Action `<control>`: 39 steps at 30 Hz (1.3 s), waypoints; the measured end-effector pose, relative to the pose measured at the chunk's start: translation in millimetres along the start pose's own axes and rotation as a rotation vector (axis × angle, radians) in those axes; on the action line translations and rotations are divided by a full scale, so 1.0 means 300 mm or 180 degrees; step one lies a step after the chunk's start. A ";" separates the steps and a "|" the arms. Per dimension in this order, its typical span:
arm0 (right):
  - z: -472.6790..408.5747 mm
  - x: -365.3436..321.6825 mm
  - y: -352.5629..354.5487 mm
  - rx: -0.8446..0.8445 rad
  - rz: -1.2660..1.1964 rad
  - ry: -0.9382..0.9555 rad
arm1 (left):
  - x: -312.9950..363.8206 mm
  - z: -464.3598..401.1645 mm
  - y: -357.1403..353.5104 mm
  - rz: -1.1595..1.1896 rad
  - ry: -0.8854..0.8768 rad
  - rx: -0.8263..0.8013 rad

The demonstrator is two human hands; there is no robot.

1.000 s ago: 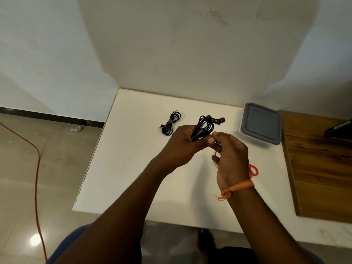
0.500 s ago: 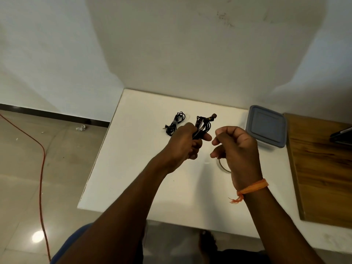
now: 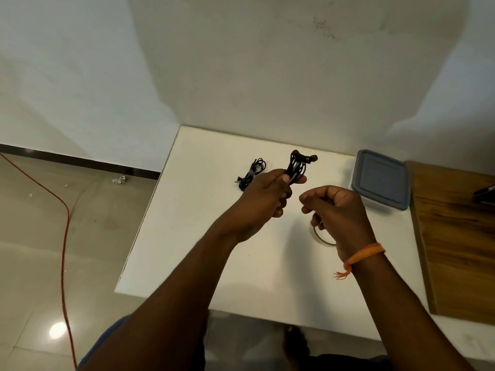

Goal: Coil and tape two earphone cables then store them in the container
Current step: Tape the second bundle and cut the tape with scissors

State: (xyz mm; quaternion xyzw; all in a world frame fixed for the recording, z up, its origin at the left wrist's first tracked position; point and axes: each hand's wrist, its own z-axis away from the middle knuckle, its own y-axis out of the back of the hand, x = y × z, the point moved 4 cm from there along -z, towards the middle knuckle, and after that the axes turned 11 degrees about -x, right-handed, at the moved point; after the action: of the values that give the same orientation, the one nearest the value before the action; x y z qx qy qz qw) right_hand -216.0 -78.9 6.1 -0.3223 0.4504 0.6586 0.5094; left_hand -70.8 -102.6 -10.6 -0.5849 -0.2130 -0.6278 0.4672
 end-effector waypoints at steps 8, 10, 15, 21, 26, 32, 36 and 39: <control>-0.003 0.006 -0.031 0.0078 -0.0104 -0.0096 | 0.003 0.005 -0.023 -0.1091 -0.0017 0.0083; -0.002 0.010 -0.031 0.0035 -0.0250 -0.0188 | 0.004 0.006 -0.027 -0.1328 -0.0047 0.0033; 0.001 0.032 -0.037 -0.0019 -0.0769 -0.0468 | 0.001 0.007 -0.027 -0.1957 -0.0112 0.0009; 0.000 0.033 -0.043 -0.0313 -0.1302 -0.0605 | 0.004 0.006 -0.024 -0.1768 -0.0194 -0.0022; -0.005 0.034 -0.043 -0.0387 -0.1098 -0.0532 | -0.002 0.009 -0.020 -0.1969 -0.0134 0.0037; 0.002 0.006 -0.012 -0.0162 -0.0711 -0.0210 | -0.032 -0.001 0.000 -0.1052 0.0260 0.0464; -0.003 -0.015 -0.003 0.0039 -0.0114 0.0279 | -0.036 0.003 -0.014 -0.0059 0.0510 0.0346; -0.007 -0.032 -0.008 0.0022 -0.0008 0.0523 | -0.021 0.007 -0.028 0.0388 0.0471 0.0116</control>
State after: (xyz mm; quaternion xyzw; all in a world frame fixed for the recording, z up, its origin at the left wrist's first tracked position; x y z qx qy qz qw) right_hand -211.1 -84.3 13.2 -0.3740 0.4926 0.6278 0.4726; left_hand -77.6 -94.8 -13.6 -0.5402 -0.1534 -0.6357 0.5296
